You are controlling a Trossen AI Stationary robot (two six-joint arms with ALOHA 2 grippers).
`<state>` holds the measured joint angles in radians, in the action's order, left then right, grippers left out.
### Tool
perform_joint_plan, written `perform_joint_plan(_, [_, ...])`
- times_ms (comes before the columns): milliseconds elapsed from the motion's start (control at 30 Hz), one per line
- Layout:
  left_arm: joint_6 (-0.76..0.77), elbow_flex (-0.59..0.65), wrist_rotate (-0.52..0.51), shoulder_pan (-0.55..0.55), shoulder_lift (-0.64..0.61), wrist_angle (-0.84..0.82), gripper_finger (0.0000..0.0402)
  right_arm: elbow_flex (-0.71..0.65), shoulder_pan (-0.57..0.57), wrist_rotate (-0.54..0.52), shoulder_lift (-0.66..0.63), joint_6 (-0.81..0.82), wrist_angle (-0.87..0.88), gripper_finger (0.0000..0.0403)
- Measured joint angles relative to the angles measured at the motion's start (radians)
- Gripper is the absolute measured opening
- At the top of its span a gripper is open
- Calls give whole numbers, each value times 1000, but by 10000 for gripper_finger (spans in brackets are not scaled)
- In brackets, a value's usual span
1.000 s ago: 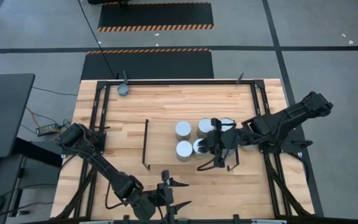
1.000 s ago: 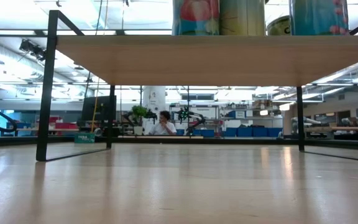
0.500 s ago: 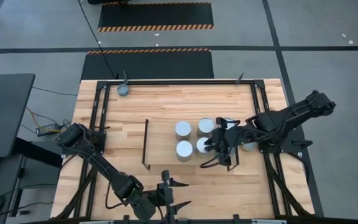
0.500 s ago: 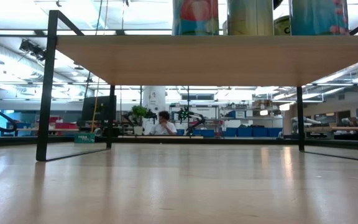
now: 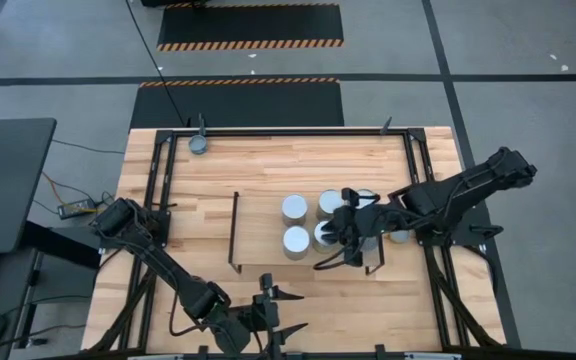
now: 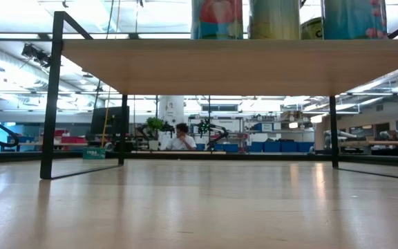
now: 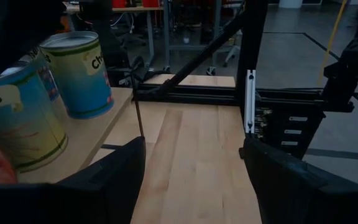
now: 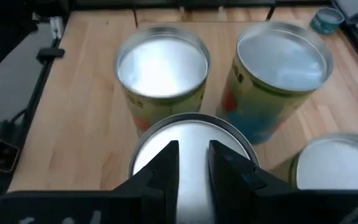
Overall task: Pick and place cans onto a shelf
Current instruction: Adjust the canned goods on the shelf
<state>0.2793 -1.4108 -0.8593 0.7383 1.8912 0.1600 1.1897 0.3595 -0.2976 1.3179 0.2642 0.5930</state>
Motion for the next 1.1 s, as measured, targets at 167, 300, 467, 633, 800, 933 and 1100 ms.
perform_joint_plan(167, [-1, 0, 0, 6, 0, 0, 274, 3, 2, 22, 13, -2, -4, 96])
perform_joint_plan(300, [-2, 0, 0, 10, 0, 0, 274, 2, 13, 40, -3, 3, 12, 96])
perform_joint_plan(467, [-2, 0, 0, 13, 0, 0, 274, 0, 27, 64, -21, 17, 25, 96])
perform_joint_plan(633, [-2, 0, 0, 12, 0, 0, 274, 0, 26, 58, -15, 15, 17, 96])
perform_joint_plan(800, [3, 0, 0, 12, 0, 0, 274, 0, 20, 46, -2, 2, 8, 96])
perform_joint_plan(933, [5, 0, 0, 16, 0, 0, 274, 0, 19, 34, -2, -2, 9, 96])
perform_joint_plan(1100, [-4, 0, -1, 18, 0, -1, 274, 0, 19, 30, -5, -13, 10, 96])
